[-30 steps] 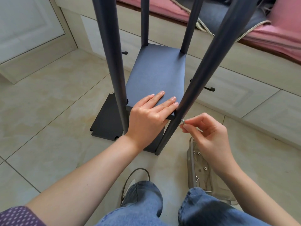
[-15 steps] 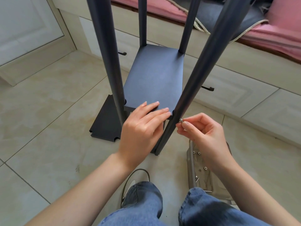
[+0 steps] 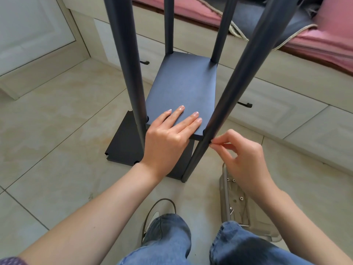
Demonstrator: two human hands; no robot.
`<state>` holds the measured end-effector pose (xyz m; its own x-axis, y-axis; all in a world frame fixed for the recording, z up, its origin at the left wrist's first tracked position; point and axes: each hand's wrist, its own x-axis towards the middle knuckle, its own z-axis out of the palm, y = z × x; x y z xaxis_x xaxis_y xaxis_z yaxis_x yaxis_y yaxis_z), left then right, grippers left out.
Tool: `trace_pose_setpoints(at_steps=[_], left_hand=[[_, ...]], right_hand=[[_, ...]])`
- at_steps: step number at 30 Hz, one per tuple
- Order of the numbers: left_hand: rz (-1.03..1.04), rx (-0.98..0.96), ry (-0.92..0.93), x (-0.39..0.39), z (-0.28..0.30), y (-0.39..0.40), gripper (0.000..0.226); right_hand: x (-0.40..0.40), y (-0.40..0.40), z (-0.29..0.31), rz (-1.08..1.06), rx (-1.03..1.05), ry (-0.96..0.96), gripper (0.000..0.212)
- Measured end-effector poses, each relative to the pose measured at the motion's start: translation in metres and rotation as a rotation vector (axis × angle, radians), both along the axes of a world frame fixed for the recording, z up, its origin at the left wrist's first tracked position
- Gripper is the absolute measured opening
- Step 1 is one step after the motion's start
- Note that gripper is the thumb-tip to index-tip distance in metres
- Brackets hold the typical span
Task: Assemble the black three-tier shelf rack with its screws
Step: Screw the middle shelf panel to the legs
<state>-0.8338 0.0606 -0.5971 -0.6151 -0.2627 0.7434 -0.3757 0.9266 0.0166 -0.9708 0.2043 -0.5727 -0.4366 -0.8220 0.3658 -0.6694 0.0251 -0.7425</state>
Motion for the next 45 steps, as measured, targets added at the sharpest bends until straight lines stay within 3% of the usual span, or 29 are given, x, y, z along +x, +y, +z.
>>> trace_pose_setpoints(at_steps=[1, 5, 8, 9, 13, 15, 17, 24, 28, 30, 32, 36, 38, 45], left_hand=[[-0.001, -0.002, -0.001, 0.0, 0.0, -0.001, 0.035], [-0.004, 0.015, -0.006, 0.0, 0.001, -0.001, 0.03], [-0.01, 0.022, -0.003, 0.0, 0.0, -0.001, 0.031], [-0.008, 0.021, 0.0, 0.0, 0.0, -0.001, 0.031], [-0.006, 0.032, 0.001, 0.0, 0.0, 0.0, 0.03], [-0.011, 0.041, -0.005, 0.0, 0.001, 0.001, 0.029], [-0.009, 0.042, 0.0, 0.0, 0.002, 0.0, 0.03], [-0.006, 0.052, 0.001, 0.0, 0.002, 0.001, 0.032], [-0.005, 0.052, 0.001, 0.0, 0.002, 0.0, 0.03], [-0.003, 0.048, 0.001, 0.0, 0.002, 0.001, 0.03], [-0.001, 0.044, 0.006, 0.0, 0.002, 0.001, 0.03], [0.0, 0.038, 0.011, 0.0, 0.002, 0.001, 0.031], [-0.002, 0.029, 0.014, 0.0, 0.003, 0.0, 0.031], [-0.003, 0.016, 0.024, -0.002, 0.0, -0.001, 0.032]], right_hand=[[0.001, -0.001, 0.0, -0.011, 0.002, 0.034, 0.006], [0.006, 0.0, 0.003, -0.118, 0.034, -0.317, 0.007], [0.011, -0.001, 0.006, -0.146, 0.055, -0.441, 0.004], [0.012, -0.002, 0.005, -0.159, 0.057, -0.589, 0.005], [0.016, -0.006, 0.009, -0.17, 0.031, -1.633, 0.014], [0.013, -0.006, 0.01, -0.159, 0.035, -1.785, 0.01], [0.013, -0.006, 0.007, -0.136, 0.043, -1.682, 0.014], [0.018, 0.001, 0.0, -0.169, 0.174, -0.409, 0.01], [0.021, 0.004, -0.004, -0.153, 0.161, -0.019, 0.012], [0.021, 0.003, -0.004, -0.137, 0.16, 0.071, 0.016], [0.021, 0.001, -0.004, -0.118, 0.204, 0.046, 0.025], [0.02, -0.004, 0.002, -0.092, 0.26, -0.286, 0.045], [0.021, -0.005, 0.004, -0.08, 0.267, -0.358, 0.048], [0.017, 0.003, 0.004, -0.178, 0.312, 0.271, 0.023]])
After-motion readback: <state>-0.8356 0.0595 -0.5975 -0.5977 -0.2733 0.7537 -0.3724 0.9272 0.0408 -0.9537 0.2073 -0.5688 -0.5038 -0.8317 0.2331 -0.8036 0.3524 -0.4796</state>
